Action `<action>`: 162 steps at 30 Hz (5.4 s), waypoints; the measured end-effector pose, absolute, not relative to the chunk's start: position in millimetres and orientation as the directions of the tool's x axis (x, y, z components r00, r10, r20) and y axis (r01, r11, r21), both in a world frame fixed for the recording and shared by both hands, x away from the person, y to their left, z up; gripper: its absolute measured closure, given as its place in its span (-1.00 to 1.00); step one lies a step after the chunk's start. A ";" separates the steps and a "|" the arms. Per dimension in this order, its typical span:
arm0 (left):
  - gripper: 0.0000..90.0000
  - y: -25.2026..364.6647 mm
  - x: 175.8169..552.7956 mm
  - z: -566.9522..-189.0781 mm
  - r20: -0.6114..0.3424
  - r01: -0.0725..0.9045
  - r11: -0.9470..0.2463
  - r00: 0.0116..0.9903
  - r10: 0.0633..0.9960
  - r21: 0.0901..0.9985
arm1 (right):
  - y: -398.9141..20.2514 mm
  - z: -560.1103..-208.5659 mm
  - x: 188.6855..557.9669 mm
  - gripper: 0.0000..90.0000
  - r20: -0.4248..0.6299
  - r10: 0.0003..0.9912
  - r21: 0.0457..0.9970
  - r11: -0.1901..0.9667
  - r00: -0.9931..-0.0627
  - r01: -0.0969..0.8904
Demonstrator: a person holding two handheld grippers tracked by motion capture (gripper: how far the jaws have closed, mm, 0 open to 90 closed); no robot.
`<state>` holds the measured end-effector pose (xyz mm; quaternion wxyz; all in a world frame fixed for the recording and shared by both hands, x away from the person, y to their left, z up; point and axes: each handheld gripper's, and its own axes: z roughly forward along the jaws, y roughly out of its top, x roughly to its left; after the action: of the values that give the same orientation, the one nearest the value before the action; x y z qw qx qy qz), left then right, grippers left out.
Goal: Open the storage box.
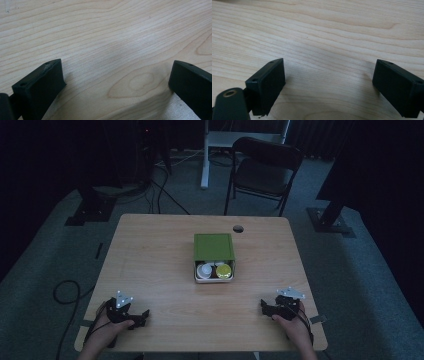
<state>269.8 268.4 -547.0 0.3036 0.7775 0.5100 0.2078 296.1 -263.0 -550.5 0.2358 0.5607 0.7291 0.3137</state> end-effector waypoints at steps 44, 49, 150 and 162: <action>-1.00 268.4 269.8 -547.0 0.013 0.667 -0.296 0.394 0.919 0.684 | -153.8 -533.0 294.7 -0.66 -0.266 0.812 0.745 0.515 -0.520 0.424; -1.00 268.4 269.8 -547.1 0.013 0.667 -0.295 0.393 0.919 0.685 | -134.3 -533.4 294.0 -0.56 -0.301 0.762 0.745 0.563 -0.574 0.358; -1.00 268.6 269.7 -547.0 0.013 0.667 -0.296 0.394 0.919 0.683 | -50.9 -549.3 313.5 0.60 -0.948 -0.022 0.032 0.986 -0.317 -0.164; -1.00 268.5 269.7 -547.0 0.013 0.667 -0.296 0.394 0.919 0.684 | -52.6 -547.4 301.0 0.60 -0.943 -0.030 0.031 0.984 -0.332 -0.176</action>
<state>269.7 268.5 -547.0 0.3034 0.7778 0.5099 0.2075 301.0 -52.6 -547.4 0.5743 -0.0633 0.8137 0.0637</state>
